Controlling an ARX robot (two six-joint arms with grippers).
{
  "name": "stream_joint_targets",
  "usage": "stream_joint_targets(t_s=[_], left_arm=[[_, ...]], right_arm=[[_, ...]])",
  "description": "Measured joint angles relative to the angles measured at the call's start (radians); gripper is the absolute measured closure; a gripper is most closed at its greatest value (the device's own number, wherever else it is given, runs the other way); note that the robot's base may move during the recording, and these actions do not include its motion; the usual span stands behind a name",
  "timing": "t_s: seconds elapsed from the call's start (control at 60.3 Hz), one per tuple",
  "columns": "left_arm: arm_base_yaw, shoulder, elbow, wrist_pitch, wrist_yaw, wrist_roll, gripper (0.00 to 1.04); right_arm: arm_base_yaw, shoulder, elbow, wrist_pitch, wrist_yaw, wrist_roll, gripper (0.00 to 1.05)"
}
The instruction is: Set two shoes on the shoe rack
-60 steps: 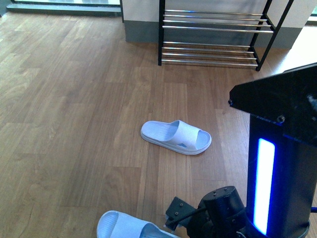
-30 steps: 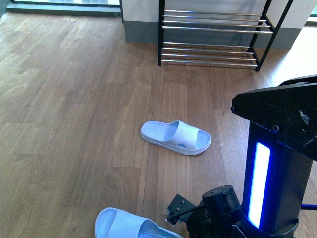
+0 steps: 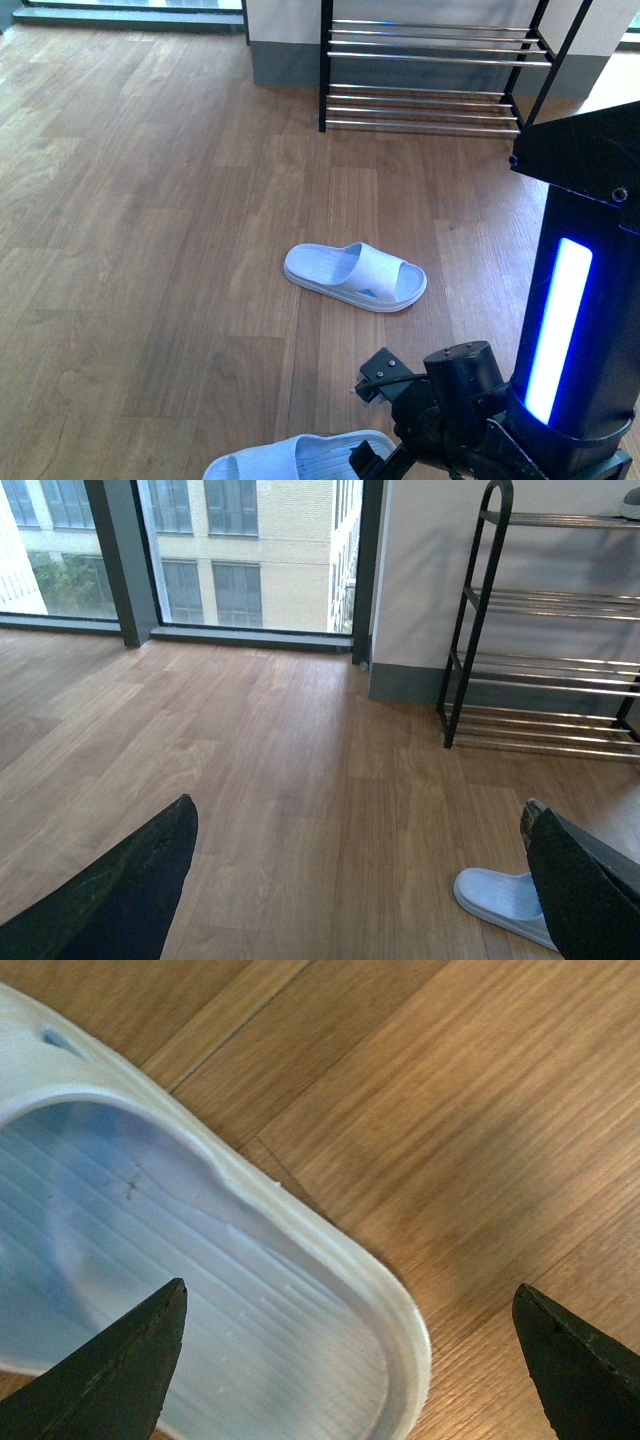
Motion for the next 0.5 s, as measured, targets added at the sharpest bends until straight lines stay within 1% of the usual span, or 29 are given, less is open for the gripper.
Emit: stream_joint_targets(t_s=[0.116, 0.249, 0.498], left_arm=[[0.0, 0.0, 0.0, 0.0, 0.0, 0.0, 0.09], [0.0, 0.0, 0.0, 0.0, 0.0, 0.0, 0.09], [0.0, 0.0, 0.0, 0.0, 0.0, 0.0, 0.09]], right_arm=[[0.016, -0.005, -0.029, 0.032, -0.014, -0.038, 0.09], [0.048, 0.034, -0.023, 0.102, 0.0, -0.124, 0.09], [0.067, 0.108, 0.056, 0.121, 0.002, -0.133, 0.09]])
